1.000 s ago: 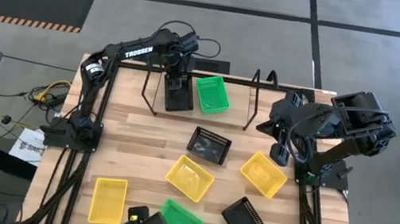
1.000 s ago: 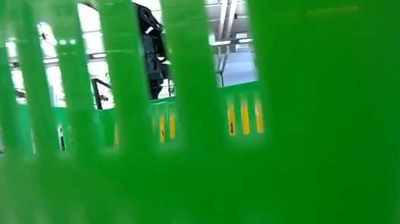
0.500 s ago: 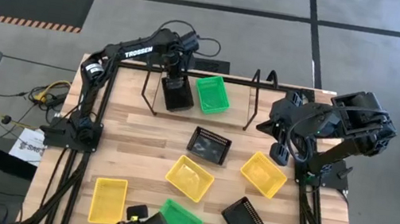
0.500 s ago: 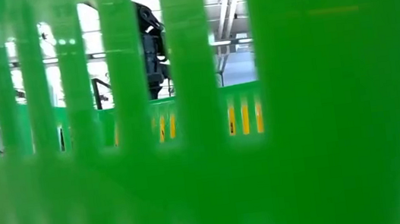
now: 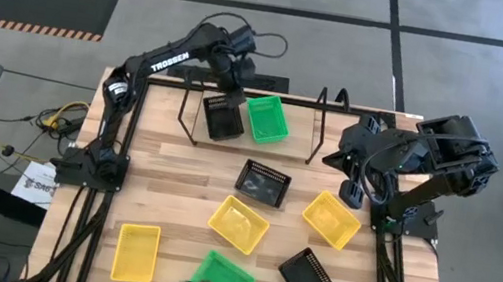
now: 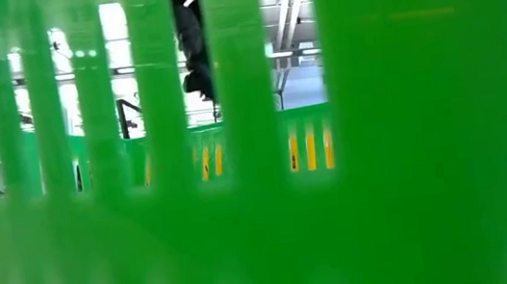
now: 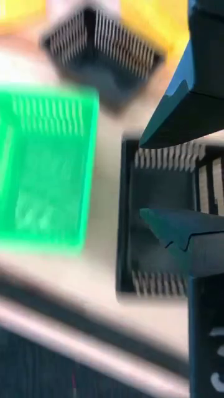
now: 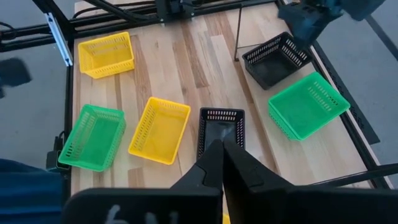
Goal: Stack baskets on shelf by color
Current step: Stack the top black bin on top of the black bin
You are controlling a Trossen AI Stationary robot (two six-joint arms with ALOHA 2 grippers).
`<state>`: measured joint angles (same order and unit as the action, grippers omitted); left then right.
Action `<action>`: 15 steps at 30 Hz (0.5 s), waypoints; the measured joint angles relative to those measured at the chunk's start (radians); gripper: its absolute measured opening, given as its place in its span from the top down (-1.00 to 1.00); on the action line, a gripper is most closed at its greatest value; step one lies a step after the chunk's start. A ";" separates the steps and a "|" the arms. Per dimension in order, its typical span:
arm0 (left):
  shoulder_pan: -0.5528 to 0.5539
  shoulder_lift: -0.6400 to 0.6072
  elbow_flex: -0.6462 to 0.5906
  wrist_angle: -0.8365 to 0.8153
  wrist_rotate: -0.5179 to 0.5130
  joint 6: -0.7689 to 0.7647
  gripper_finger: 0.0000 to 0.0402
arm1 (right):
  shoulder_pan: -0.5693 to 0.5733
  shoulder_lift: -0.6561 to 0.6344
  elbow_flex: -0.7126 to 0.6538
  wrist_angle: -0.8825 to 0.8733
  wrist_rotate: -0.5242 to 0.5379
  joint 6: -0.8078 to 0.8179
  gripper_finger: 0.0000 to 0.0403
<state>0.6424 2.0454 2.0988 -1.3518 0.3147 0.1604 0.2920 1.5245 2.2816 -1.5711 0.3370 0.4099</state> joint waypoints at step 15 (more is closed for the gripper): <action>-0.465 0.001 -0.009 -0.030 -0.467 -0.448 0.24 | 0.000 -0.033 0.000 0.000 0.000 -0.043 0.90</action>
<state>0.1776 2.0464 2.0899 -1.3822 -0.1522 -0.2876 0.2920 1.4915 2.2818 -1.5707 0.3370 0.3671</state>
